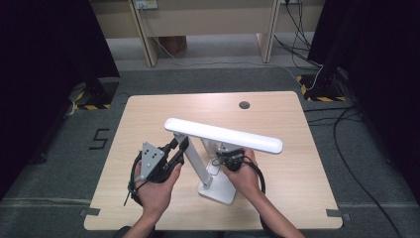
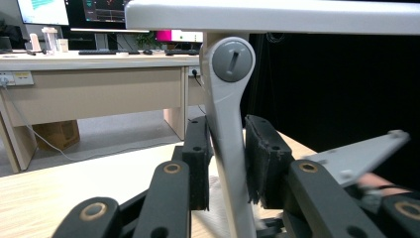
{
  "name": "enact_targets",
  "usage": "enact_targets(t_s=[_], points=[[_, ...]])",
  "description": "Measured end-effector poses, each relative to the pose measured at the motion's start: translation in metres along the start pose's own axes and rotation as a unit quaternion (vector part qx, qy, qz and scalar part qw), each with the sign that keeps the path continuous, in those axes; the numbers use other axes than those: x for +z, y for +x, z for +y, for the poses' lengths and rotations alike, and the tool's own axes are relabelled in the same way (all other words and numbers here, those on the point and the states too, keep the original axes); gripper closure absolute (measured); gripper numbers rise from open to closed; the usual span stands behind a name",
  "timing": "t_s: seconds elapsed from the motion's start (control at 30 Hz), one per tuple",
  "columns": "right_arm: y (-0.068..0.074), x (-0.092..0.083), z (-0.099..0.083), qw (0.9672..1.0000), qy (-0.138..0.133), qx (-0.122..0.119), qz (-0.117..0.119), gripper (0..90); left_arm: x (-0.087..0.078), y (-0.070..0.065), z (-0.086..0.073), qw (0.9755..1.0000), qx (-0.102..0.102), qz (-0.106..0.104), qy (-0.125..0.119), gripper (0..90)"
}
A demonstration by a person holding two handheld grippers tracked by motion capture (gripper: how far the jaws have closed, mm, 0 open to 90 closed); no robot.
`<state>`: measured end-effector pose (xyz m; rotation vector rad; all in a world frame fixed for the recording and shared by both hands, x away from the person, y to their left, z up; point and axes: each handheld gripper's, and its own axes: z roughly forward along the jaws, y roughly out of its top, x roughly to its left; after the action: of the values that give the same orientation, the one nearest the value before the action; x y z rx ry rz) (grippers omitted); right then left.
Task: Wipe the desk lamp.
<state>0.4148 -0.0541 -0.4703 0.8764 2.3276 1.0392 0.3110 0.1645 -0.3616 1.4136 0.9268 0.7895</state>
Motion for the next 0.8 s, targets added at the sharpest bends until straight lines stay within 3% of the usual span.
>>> enact_targets(t_s=[0.2,0.4,0.43,0.47,0.8], points=[[0.001,0.015,-0.005,0.9993,0.033,-0.01,0.013,83.3,0.0,0.0,-0.001,1.0,-0.004,-0.002,-0.002,71.5],[-0.009,0.004,-0.021,0.9991,0.041,0.003,-0.005,83.5,0.0,0.0,-0.001,1.0,0.0,0.0,0.001,71.5],[-0.009,0.002,-0.023,0.999,0.041,0.013,-0.006,83.5,0.0,0.0,-0.002,1.0,0.001,0.0,0.001,71.5],[-0.012,0.0,-0.026,0.9991,0.04,0.006,-0.006,83.6,-0.001,0.0,-0.002,1.0,0.001,0.0,0.001,71.5],[-0.02,-0.019,-0.047,0.9984,0.046,0.016,-0.028,83.7,-0.001,0.0,-0.002,1.0,0.001,-0.002,0.004,71.4]])
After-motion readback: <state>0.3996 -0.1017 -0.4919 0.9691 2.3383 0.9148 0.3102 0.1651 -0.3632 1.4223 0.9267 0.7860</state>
